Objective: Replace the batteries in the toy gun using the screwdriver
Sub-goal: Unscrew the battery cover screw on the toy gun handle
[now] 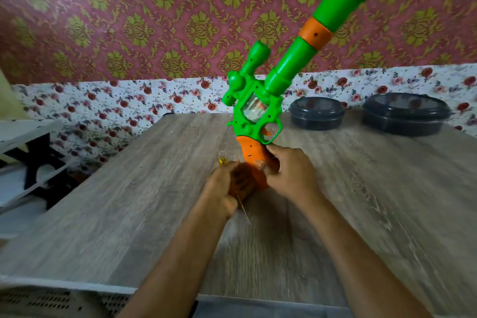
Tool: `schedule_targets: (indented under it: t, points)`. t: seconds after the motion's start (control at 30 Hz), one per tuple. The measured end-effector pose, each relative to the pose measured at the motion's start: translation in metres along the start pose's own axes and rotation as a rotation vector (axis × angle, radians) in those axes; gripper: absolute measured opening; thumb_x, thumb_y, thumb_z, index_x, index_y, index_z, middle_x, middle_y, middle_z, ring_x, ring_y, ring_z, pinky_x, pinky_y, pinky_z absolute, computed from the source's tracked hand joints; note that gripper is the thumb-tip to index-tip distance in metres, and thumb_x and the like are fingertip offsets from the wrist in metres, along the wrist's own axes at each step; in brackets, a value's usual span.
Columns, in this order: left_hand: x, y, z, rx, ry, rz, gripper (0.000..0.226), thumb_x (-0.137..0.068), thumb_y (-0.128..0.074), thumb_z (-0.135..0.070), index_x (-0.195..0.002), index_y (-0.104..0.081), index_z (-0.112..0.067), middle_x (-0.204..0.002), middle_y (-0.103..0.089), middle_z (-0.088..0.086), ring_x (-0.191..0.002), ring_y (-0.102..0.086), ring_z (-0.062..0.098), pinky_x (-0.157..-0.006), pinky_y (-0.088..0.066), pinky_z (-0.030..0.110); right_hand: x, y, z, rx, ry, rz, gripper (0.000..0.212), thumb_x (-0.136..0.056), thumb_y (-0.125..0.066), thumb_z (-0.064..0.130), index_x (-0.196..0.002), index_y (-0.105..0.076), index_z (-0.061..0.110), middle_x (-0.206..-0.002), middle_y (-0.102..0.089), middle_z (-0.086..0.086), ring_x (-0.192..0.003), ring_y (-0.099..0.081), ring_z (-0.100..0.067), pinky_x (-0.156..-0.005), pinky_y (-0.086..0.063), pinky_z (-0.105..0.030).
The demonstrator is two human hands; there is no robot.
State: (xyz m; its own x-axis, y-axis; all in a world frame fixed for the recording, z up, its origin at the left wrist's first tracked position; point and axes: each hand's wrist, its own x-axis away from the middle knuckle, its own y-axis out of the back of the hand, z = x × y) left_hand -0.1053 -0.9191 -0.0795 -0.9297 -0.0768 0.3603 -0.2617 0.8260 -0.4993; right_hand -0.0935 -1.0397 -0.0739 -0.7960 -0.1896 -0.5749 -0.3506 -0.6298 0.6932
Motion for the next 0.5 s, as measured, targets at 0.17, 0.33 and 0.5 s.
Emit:
schedule_targets:
  t: [0.17,0.33,0.5]
  points:
    - [0.007,-0.001,-0.002,0.012,0.034,0.071,0.029,-0.095,-0.033,-0.007,-0.073,-0.051,-0.006,-0.05,-0.059,0.006,-0.043,-0.059,0.015,-0.044,-0.05,0.019,0.004,0.002,0.019,0.319,0.213,-0.026,0.033,-0.074,-0.066,0.022,-0.107,-0.062,0.016,-0.089,-0.069,-0.007,-0.078,-0.066,-0.032,-0.063,-0.048,-0.033]
    - [0.009,-0.003,-0.002,0.144,-0.029,0.101,0.032,-0.094,-0.031,0.002,-0.071,-0.051,-0.007,-0.043,-0.055,0.003,-0.035,-0.055,0.011,-0.041,-0.047,0.016,0.004,-0.007,0.026,0.508,0.281,-0.043,0.055,-0.04,-0.082,0.024,-0.093,-0.071,0.016,-0.059,-0.064,0.003,-0.042,-0.059,-0.015,-0.037,-0.039,-0.018]
    - [0.002,0.0,0.001,0.104,-0.016,0.084,0.024,-0.095,-0.035,0.004,-0.081,-0.054,-0.001,-0.048,-0.063,0.008,-0.04,-0.061,0.013,-0.044,-0.052,0.021,0.006,-0.002,0.021,0.428,0.23,-0.018,0.041,-0.053,-0.079,0.021,-0.092,-0.068,0.014,-0.065,-0.067,-0.002,-0.05,-0.063,-0.023,-0.045,-0.044,-0.024]
